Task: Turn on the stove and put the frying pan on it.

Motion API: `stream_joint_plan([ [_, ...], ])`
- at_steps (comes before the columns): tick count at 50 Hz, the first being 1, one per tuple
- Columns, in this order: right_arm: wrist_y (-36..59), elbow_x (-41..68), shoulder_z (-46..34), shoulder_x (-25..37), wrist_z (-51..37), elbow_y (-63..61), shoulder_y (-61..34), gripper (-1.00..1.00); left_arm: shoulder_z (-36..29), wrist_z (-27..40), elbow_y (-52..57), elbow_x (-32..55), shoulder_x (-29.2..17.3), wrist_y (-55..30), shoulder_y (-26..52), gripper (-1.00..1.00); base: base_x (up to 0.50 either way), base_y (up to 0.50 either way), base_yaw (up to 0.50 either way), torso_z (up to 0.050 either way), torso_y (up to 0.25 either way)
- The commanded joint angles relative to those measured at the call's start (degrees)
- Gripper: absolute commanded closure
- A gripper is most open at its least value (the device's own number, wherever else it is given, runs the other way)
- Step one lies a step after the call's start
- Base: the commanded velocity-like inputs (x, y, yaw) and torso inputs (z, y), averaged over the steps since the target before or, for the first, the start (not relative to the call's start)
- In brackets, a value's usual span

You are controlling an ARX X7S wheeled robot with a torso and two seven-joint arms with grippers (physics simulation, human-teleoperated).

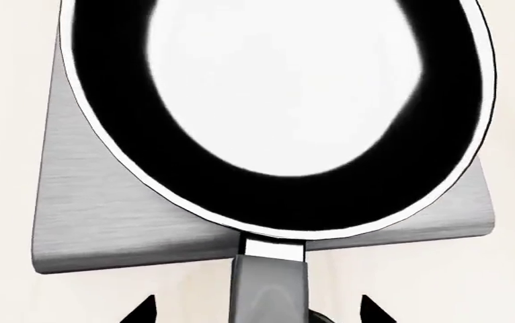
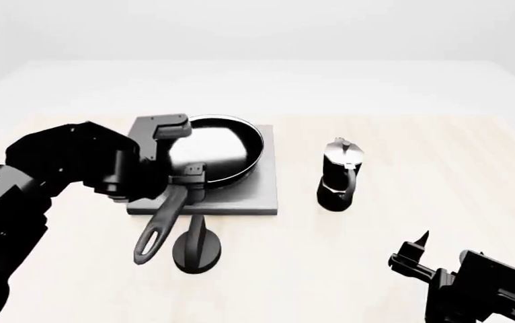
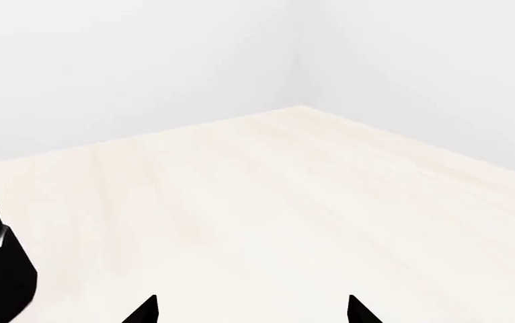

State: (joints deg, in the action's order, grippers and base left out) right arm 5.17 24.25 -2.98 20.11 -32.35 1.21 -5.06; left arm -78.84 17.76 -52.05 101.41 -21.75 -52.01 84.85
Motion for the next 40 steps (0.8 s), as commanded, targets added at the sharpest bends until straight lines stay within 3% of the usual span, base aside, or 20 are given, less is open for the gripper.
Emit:
stream_joint_plan([
  [1, -0.05, 0.06, -0.07, 0.07, -0.11, -0.01, -0.02, -1.0, 1.5, 3.72, 5.4, 1.67, -2.6, -1.71, 1.78, -1.0, 0.0, 0.0, 0.0, 0.0, 0.0],
  [6, -0.1, 0.02, -0.21, 0.02, -0.12, 0.13, -0.09, -1.0, 3.11, 8.27, 11.64, 5.1, -5.86, -7.61, 8.88, -1.0, 0.0, 0.0, 0.0, 0.0, 0.0],
  [10, 0.05, 0.07, -0.2, 0.12, -0.34, -0.37, 0.1, -1.0, 4.22, 6.18, 12.12, 7.37, -6.47, -14.42, 17.76, -1.0, 0.0, 0.0, 0.0, 0.0, 0.0],
  [17, 0.16, -0.12, -0.56, 0.09, -0.54, -0.93, 0.3, -1.0, 6.53, 13.99, 16.92, 16.33, -9.15, -24.16, 31.84, -1.0, 0.0, 0.0, 0.0, 0.0, 0.0],
  [22, 0.17, 0.04, -0.53, 0.16, -0.54, -1.1, 0.42, -1.0, 7.05, 27.4, 25.62, 35.07, -13.6, -25.63, 43.4, -1.0, 0.0, 0.0, 0.0, 0.0, 0.0],
  [26, 0.16, 0.07, -0.62, 0.24, -0.51, -1.35, 0.6, -1.0, 7.78, 34.81, 38.63, 46.47, -19.54, -19.34, 46.52, -1.0, 0.0, 0.0, 0.0, 0.0, 0.0],
  [28, 0.29, 0.21, -0.52, 0.35, -0.63, -1.74, 0.72, -1.0, 10.65, 38.28, 51.24, 49.45, -24.3, -11.65, 45.17, -1.0, 0.0, 0.0, 0.0, 0.0, 0.0],
  [30, 0.36, 0.16, -0.61, 0.36, -0.66, -1.71, 0.64, -1.0, 15.96, 36.96, 65.92, 49.12, -27.26, -4.05, 42.14, -1.0, 0.0, 0.0, 0.0, 0.0, 0.0],
  [32, 0.3, 0.08, -0.72, 0.33, -0.63, -1.62, 0.58, -1.0, 15.56, 39.66, 71.54, 51.73, -29.0, -1.18, 41.61, -1.0, 0.0, 0.0, 0.0, 0.0, 0.0],
  [33, 0.3, 0.03, -0.89, 0.24, -0.56, -1.51, 0.5, -1.0, 19.77, 39.24, 80.13, 49.42, -31.99, 5.54, 38.96, -1.0, 0.0, 0.0, 0.0, 0.0, 0.0],
  [34, 0.11, -0.01, -1.14, 0.32, -0.35, -2.37, 0.87, -1.0, 23.23, 39.95, 88.73, 45.7, -37.79, 14.13, 32.53, -1.0, 0.0, 0.0, 0.0, 0.0, 0.0],
  [35, 0.12, 0.0, -1.15, 0.33, -0.37, -2.39, 0.88, -1.0, 23.26, 40.06, 97.16, 45.56, -37.85, 17.15, 32.27, -1.0, 0.0, 0.0, 0.0, 0.0, 0.0],
  [36, 0.36, -0.13, -1.22, 0.38, -0.61, -2.68, 0.88, -1.0, 24.16, 40.15, 105.06, 41.7, -40.91, 23.71, 26.74, -1.0, 0.0, 0.0, 0.0, 0.0, 0.0],
  [38, 0.28, -0.11, -1.12, 0.54, -0.73, -3.4, 1.2, -1.0, 27.36, 43.65, 112.02, 36.61, -41.45, 26.58, 21.18, -1.0, 0.0, 0.0, 0.0, 0.0, 0.0],
  [39, 0.22, 0.04, -1.01, 0.57, -0.7, -3.47, 1.26, -1.0, 35.01, 46.17, 112.04, 37.72, -38.64, 23.8, 15.33, -1.0, 0.0, 0.0, 0.0, 0.0, 0.0],
  [40, 0.07, 0.2, -0.9, 0.55, -0.62, -3.53, 1.28, -1.0, 43.6, 52.9, 112.04, 39.62, -34.51, 19.2, 6.93, -1.0, 0.0, 0.0, 0.0, 0.0, 0.0],
])
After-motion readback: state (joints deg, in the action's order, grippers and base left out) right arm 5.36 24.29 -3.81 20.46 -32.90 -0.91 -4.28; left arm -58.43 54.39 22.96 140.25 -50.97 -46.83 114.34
